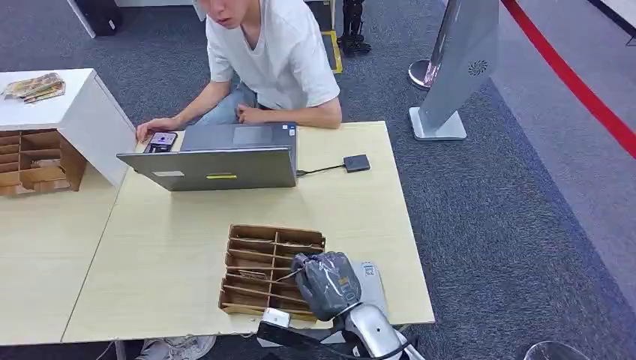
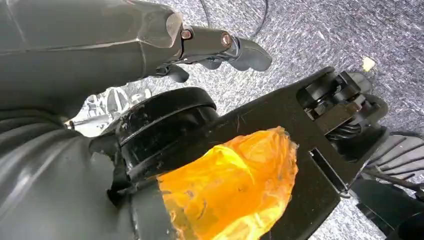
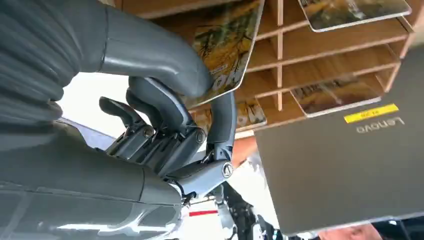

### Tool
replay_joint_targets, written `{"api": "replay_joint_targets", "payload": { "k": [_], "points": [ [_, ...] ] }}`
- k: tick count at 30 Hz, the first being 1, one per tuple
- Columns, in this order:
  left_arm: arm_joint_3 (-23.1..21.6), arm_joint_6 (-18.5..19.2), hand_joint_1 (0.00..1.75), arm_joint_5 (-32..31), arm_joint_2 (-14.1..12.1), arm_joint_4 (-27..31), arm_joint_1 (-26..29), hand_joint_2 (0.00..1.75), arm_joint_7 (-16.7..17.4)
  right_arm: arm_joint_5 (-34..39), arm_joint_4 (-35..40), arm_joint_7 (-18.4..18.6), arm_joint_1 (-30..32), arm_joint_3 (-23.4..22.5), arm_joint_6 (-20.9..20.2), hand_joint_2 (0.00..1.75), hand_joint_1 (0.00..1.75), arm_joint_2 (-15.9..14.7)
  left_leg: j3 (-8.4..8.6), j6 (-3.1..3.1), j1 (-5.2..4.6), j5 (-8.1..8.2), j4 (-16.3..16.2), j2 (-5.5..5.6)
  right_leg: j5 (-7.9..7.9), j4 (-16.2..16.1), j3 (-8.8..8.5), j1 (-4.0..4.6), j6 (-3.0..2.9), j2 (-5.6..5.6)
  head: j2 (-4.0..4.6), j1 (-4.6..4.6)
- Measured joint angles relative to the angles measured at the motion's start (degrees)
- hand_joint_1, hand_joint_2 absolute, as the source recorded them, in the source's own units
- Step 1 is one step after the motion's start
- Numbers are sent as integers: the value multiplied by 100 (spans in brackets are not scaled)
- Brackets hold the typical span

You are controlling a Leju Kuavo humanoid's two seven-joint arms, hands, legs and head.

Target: Pass the card to the sensor for recognition and then transmit it.

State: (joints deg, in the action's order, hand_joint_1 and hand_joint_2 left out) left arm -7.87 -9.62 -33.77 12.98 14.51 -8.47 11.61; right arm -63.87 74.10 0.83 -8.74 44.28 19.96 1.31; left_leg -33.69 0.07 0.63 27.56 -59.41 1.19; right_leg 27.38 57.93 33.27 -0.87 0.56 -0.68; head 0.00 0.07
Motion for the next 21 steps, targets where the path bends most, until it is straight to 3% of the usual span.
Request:
{"api": "replay_joint_targets", "payload": {
  "k": [10,21],
  "points": [
    [-2,-105,0,227,-31,0,13,0,-116,-79,988,-267,73,-35,420,175,175,-20,0,0,0,0,0,0,0,0,0,0,0,0,0,0],
    [-2,-166,0,352,-66,0,25,0,-175,81,1856,-492,91,-35,601,175,175,-136,0,0,0,0,0,0,0,0,0,0,0,0,0,0]
  ]
}}
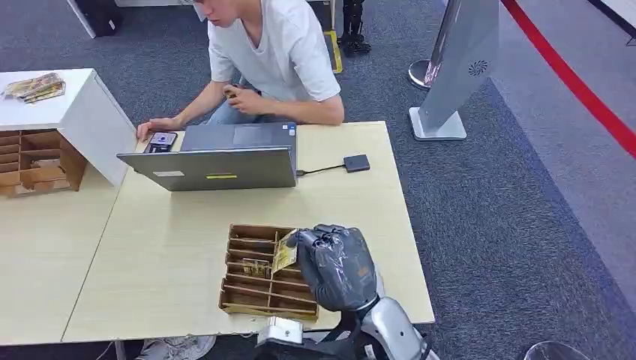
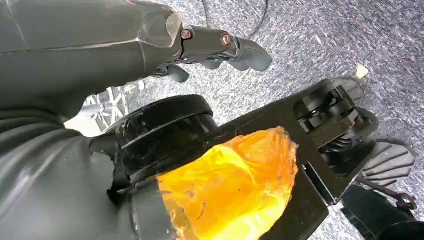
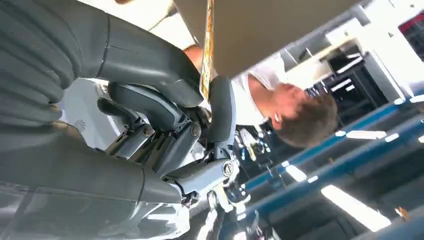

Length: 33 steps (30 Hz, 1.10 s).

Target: Pass the card to the sensor for recognition and then transmit it.

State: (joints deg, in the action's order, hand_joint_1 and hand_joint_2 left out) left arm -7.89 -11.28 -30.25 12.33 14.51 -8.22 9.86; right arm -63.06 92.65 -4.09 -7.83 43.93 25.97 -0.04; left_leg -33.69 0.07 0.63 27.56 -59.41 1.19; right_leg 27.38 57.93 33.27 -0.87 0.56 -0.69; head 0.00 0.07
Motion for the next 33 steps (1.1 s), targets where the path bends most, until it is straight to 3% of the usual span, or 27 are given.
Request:
{"api": "replay_joint_targets", "payload": {
  "k": [24,33],
  "points": [
    [-98,55,0,-48,-2,0,-5,0,9,87,513,-85,-94,-109,122,175,175,-57,0,0,0,0,0,0,0,0,0,0,0,0,0,2],
    [-231,190,0,-147,0,0,-23,0,90,-199,498,162,-331,-269,-212,175,175,-37,-1,0,0,0,0,0,-1,1,-1,0,0,0,0,2]
  ]
}}
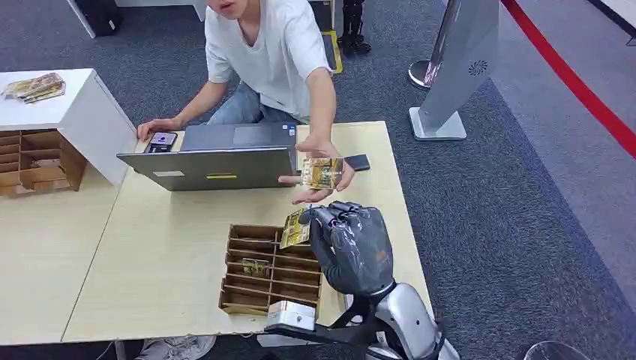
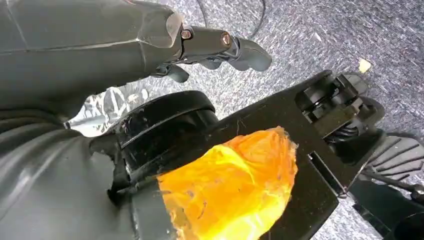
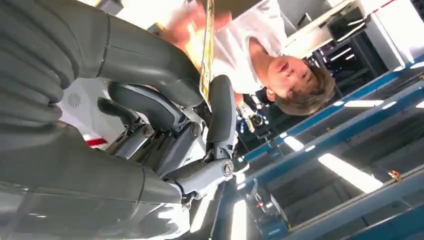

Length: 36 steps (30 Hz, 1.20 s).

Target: Pass the card to the sensor for recognition and then transmit it.

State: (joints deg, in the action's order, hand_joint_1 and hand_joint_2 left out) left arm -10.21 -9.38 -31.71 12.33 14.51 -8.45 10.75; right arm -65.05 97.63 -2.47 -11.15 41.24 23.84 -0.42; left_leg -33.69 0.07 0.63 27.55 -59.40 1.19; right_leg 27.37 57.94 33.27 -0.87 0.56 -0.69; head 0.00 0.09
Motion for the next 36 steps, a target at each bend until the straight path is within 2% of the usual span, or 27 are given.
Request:
{"api": "replay_joint_targets", "payload": {
  "k": [5,20,28,29,31,32,36],
  "points": [
    [-66,48,0,-26,2,0,-22,0,35,85,-245,-20,-370,-168,-63,175,175,0,2,2,0,-3,-1,3,-1,0,-2,0,0,1,0,0],
    [-151,68,0,-48,4,0,-40,0,44,74,-409,-4,-474,-229,-98,175,175,0,1,2,0,-2,0,2,-1,0,-1,0,0,0,0,0],
    [-306,242,0,-170,9,0,-76,0,133,-225,-895,400,-801,-395,-347,175,175,94,2,3,0,-4,-1,2,-3,1,-2,0,-2,0,0,0],
    [-317,265,0,-175,11,0,-81,0,155,-258,-964,439,-833,-433,-385,175,169,114,2,3,0,-4,-1,2,-3,1,-2,0,-2,0,0,0],
    [-363,295,0,-208,11,0,-83,0,173,-332,-1136,557,-917,-502,-474,175,141,148,2,3,0,-5,-1,1,-3,1,-2,0,-2,0,0,0],
    [-387,310,0,-212,11,0,-84,0,177,-373,-1230,625,-966,-537,-552,175,0,172,3,3,0,-5,-1,1,-3,1,-2,0,-2,0,0,0],
    [-442,380,0,-188,4,0,-83,0,99,-476,-1488,809,-1067,-629,-813,175,0,266,3,4,0,-5,0,1,-4,2,-2,0,-2,0,0,0]
  ]
}}
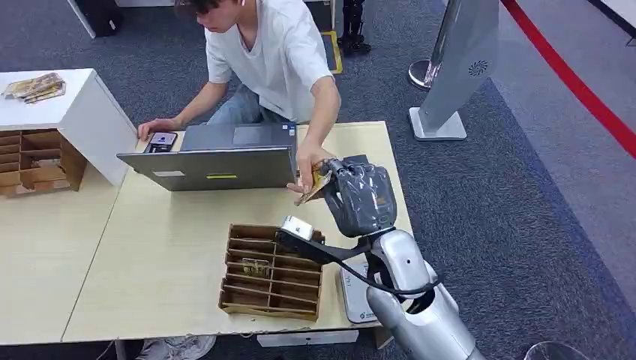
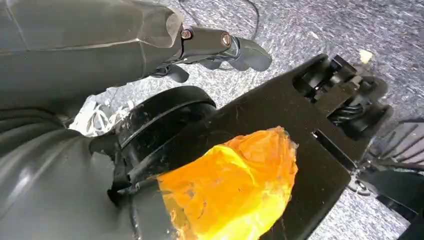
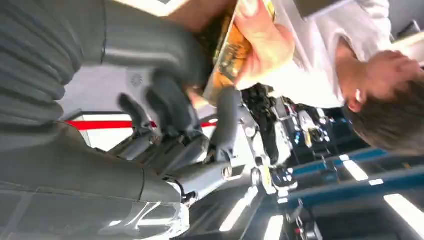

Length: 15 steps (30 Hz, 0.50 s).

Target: Pass the card to the sensor for recognition and then transmit it.

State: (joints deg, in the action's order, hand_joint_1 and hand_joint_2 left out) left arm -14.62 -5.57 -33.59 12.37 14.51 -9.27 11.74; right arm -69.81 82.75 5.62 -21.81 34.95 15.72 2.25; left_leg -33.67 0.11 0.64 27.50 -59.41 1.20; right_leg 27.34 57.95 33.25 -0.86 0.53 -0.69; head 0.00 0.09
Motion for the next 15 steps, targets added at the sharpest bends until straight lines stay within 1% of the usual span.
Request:
{"api": "replay_joint_targets", "payload": {
  "k": [4,12,13,15],
  "points": [
    [0,90,0,33,-42,0,12,0,-188,-96,-86,99,-30,-18,-112,175,0,83,0,0,1,0,0,1,0,0,1,0,0,0,0,0],
    [0,92,0,33,-92,0,19,0,-228,-101,-114,144,-38,-29,-125,175,0,112,-2,0,0,1,0,1,1,0,1,0,1,1,0,0],
    [0,92,0,33,-96,0,20,0,-228,-101,-118,149,-38,-31,-125,0,0,112,-2,0,0,1,0,1,1,0,1,0,1,1,0,-2],
    [0,90,0,24,-101,0,21,0,-230,-103,-118,149,-37,-33,-118,0,0,112,-2,0,0,1,0,1,1,0,1,0,1,0,0,0]
  ]
}}
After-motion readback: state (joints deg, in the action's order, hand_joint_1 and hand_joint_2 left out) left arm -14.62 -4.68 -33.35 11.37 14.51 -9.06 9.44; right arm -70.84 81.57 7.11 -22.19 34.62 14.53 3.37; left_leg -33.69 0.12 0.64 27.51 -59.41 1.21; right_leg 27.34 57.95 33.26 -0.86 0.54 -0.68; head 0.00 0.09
